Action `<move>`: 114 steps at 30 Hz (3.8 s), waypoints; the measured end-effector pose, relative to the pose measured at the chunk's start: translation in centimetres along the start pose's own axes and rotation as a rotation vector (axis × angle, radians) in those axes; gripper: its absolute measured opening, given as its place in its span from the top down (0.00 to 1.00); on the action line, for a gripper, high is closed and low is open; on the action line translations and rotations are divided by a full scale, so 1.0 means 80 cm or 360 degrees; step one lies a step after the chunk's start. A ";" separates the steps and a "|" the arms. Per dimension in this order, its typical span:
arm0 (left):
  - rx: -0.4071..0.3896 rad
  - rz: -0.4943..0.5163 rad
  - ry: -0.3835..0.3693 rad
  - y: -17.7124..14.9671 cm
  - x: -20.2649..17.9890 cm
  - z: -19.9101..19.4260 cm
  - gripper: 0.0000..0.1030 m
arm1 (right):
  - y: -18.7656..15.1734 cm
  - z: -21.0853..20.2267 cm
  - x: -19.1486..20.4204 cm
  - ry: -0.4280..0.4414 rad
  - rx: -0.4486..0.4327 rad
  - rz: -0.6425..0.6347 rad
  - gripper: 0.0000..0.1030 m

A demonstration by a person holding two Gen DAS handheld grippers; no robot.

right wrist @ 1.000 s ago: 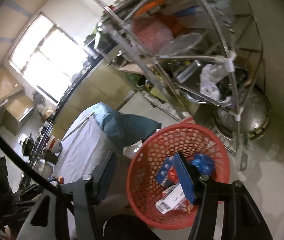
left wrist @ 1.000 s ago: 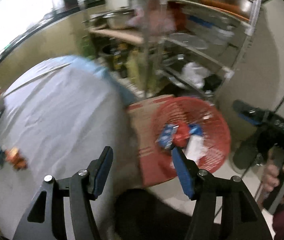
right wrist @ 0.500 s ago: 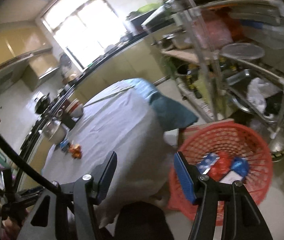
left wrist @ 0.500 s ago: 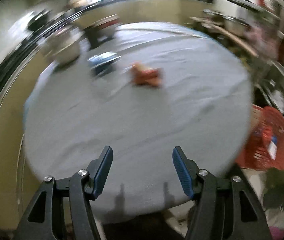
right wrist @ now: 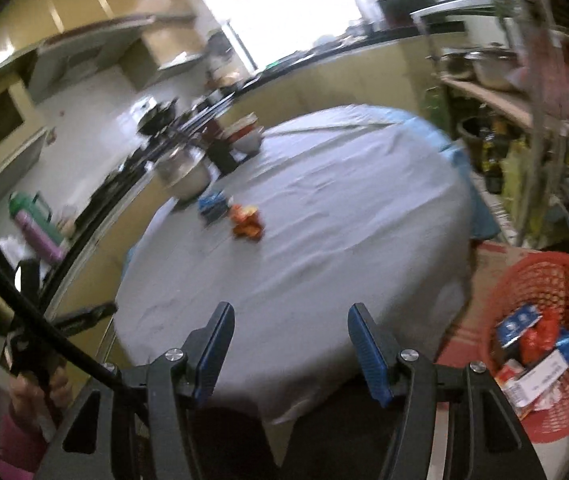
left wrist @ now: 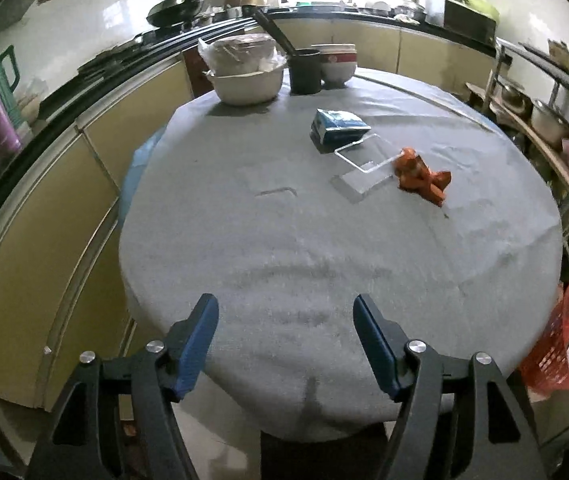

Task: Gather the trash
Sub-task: 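Move both open grippers back over the table, then lower the right gripper onto the orange plastic wrapper and close it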

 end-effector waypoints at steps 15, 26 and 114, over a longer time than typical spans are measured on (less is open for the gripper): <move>-0.0061 0.0020 0.0067 0.008 0.007 -0.005 0.31 | -0.011 0.101 0.094 -0.0011 0.0206 -0.0281 0.40; -0.0026 -0.0005 0.0100 0.007 0.022 0.011 0.31 | 0.001 0.163 0.125 -0.0028 0.0222 -0.0377 0.40; -0.0056 -0.0524 0.0034 0.058 0.033 0.179 0.19 | 0.103 0.311 0.037 0.0125 0.0079 -0.0003 0.39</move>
Point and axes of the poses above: each gripper's, at about its wrist camera, not at the fingertips, and z roughly the way its jaws point, x to its left, y to its top, the point moved 7 cm from there along z, roughly the way its jaws point, and after that the axes turned 3 degrees about y, right-handed, at the moved point
